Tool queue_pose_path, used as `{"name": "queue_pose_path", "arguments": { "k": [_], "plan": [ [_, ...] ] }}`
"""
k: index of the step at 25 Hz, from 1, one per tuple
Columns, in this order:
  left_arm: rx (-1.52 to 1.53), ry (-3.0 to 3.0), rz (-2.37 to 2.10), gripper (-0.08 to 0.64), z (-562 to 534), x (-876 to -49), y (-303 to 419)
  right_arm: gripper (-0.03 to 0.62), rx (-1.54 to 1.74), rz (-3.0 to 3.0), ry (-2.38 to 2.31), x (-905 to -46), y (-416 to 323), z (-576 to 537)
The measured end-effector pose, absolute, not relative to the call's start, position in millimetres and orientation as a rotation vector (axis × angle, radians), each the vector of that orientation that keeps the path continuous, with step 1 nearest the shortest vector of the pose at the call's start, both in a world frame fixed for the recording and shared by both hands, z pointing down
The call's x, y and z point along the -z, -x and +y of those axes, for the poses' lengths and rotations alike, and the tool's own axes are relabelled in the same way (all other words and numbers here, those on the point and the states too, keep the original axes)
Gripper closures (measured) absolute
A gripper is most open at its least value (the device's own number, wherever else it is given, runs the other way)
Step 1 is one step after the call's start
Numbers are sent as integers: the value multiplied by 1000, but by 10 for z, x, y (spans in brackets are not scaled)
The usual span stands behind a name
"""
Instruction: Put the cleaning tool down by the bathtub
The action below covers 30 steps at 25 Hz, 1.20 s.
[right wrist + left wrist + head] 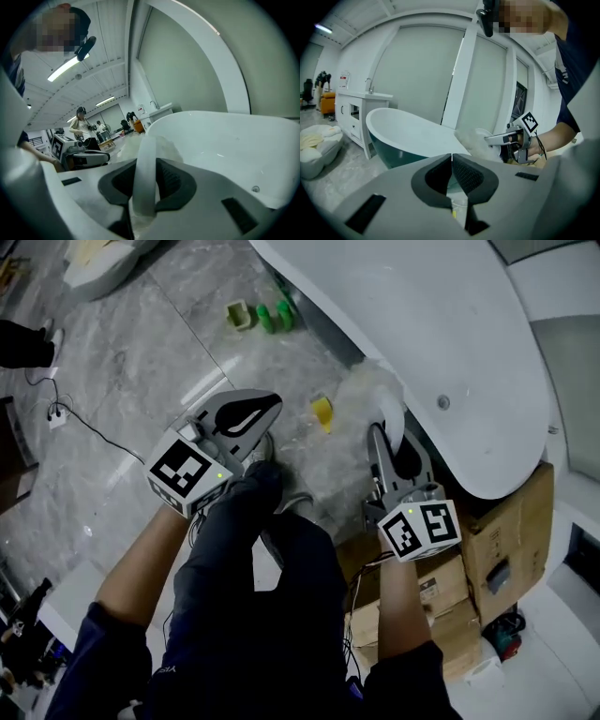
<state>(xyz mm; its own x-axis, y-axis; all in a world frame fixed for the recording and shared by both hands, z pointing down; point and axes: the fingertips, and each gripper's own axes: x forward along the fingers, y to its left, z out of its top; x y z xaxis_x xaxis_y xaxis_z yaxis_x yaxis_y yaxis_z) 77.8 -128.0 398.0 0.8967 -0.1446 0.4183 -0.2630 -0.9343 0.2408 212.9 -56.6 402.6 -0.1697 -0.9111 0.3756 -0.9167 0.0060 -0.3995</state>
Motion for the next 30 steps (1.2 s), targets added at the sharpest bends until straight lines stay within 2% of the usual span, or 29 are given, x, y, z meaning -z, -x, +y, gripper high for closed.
{"name": "queue_pose_path", "arguments": {
  "k": [15,30],
  "plan": [
    [-678,-2741,-430,526,-2000,-6088,-252,500,-826,-2259,-1734,-6398,-1769,-1584],
    [-751,-2690,-439,526,-2188,-7602,147,500,-838,-2234,-1602,-8211,-1542,-1951]
  ]
}}
